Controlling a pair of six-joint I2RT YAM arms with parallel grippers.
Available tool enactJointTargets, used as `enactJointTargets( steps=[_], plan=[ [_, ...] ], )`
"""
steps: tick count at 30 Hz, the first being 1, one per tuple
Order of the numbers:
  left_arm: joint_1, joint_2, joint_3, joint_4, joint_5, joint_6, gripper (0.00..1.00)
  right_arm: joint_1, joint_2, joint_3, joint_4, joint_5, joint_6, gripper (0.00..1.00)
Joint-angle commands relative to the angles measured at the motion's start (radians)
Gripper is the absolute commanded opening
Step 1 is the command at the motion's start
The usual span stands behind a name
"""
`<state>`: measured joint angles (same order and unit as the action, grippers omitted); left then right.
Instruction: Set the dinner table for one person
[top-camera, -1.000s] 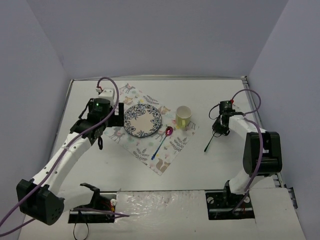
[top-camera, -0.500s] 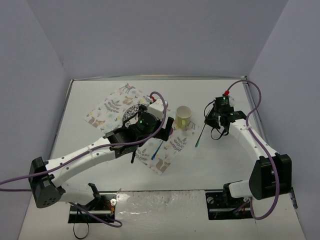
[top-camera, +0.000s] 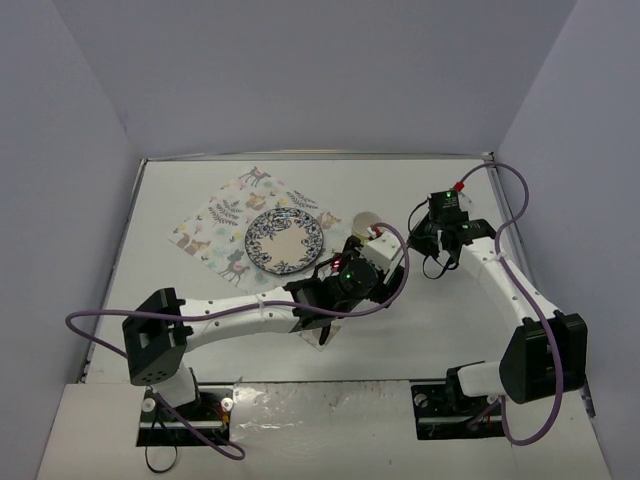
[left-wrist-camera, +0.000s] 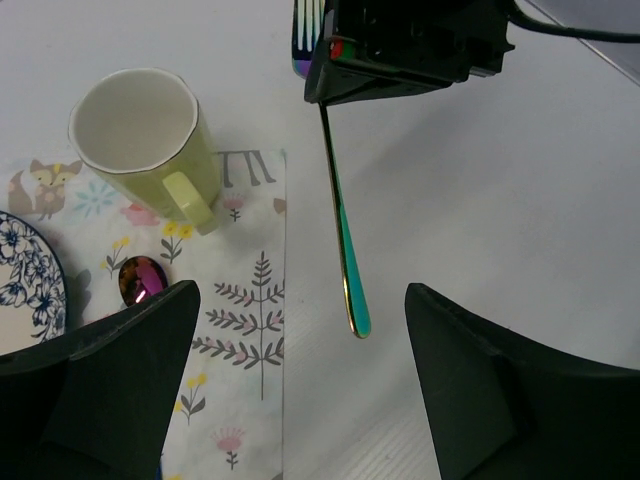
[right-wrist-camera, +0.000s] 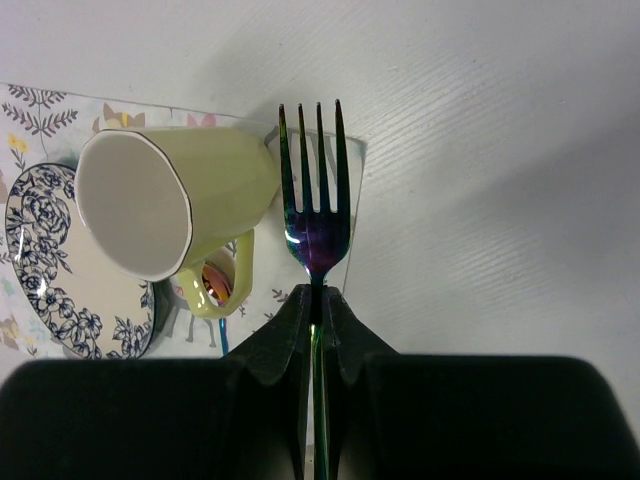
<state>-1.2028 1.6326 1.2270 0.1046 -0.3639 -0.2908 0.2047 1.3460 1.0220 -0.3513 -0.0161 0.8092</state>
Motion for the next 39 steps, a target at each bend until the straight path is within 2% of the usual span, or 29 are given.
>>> enactJointTargets(
  steps=[1,9,15,26,30,39],
  plan=[
    [-0.014,0.016,0.014,0.211,-0.009,0.065,0.78,0.007,-0.010,0.058,-0.020,-0.005,0.043,0.00],
    [-0.015,0.094,0.011,0.289,-0.021,0.115,0.69,0.014,0.008,0.080,-0.052,0.010,0.047,0.00],
    [-0.014,0.147,0.041,0.283,-0.034,0.120,0.63,0.022,0.009,0.076,-0.056,0.013,0.047,0.00],
    [-0.015,0.193,0.087,0.251,-0.074,0.116,0.46,0.047,0.016,0.072,-0.055,0.055,0.045,0.00],
    [-0.014,0.195,0.089,0.251,-0.074,0.109,0.37,0.057,0.016,0.071,-0.054,0.065,0.046,0.00],
    [-0.013,0.205,0.089,0.240,-0.076,0.092,0.08,0.079,0.013,0.077,-0.055,0.078,0.056,0.00]
  ],
)
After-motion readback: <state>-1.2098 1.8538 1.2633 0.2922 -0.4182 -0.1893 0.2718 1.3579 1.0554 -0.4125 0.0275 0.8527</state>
